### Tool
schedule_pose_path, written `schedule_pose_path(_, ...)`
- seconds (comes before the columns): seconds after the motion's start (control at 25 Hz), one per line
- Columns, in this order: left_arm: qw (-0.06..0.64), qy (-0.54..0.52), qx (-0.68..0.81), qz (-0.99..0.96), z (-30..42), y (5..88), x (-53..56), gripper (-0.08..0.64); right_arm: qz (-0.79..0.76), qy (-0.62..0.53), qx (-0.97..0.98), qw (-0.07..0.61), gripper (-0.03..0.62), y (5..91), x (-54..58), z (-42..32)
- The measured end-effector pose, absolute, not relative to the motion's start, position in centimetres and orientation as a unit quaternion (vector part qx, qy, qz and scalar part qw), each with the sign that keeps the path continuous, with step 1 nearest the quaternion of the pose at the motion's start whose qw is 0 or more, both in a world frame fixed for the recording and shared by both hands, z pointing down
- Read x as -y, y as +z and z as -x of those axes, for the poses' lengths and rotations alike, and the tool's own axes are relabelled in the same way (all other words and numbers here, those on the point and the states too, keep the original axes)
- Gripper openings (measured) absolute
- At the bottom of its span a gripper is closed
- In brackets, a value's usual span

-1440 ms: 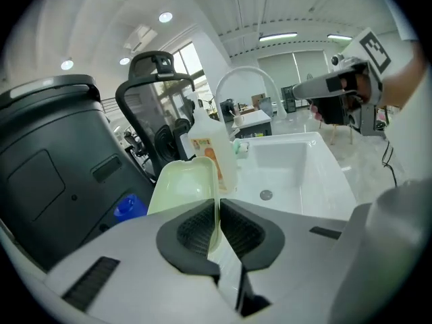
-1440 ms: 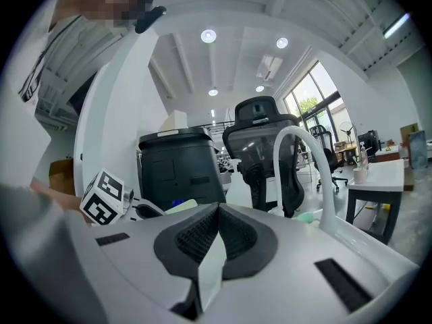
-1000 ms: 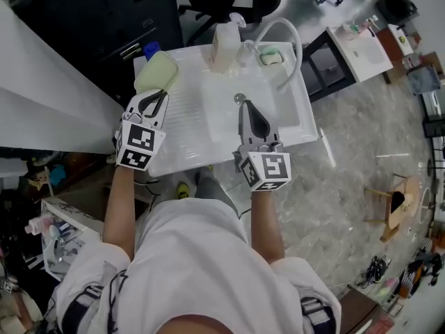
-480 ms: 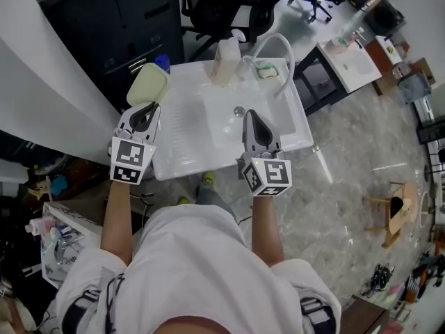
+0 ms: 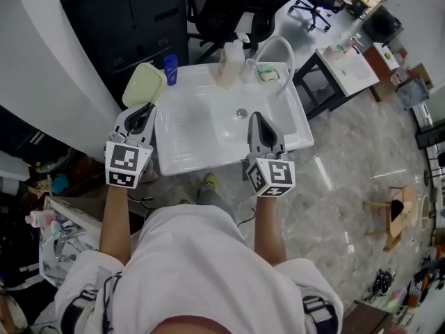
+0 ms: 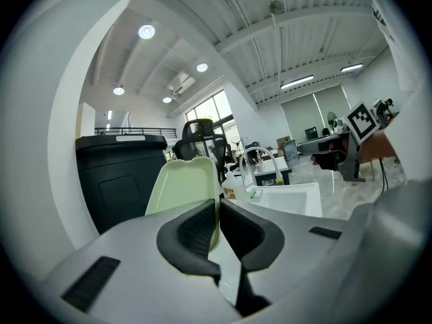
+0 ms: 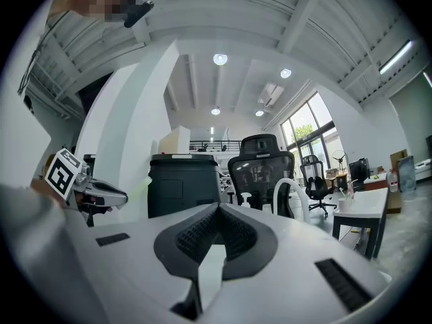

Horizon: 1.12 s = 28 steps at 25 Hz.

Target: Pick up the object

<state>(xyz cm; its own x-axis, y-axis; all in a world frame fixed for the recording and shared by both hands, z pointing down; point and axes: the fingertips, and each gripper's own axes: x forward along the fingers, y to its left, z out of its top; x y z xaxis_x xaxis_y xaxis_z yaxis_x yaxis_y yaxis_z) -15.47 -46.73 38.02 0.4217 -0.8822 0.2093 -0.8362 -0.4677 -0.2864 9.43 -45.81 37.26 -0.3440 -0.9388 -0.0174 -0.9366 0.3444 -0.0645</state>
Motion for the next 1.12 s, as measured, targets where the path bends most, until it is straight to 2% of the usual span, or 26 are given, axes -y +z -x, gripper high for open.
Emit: schedule_pose_path(1.12, 0.085, -0.159, -0.501, 0.847, 15.2, 37.7, 43.9, 0.037, 0.598, -0.019, -0.801, 0.026, 0.005, 36.8, 41.4, -11.3)
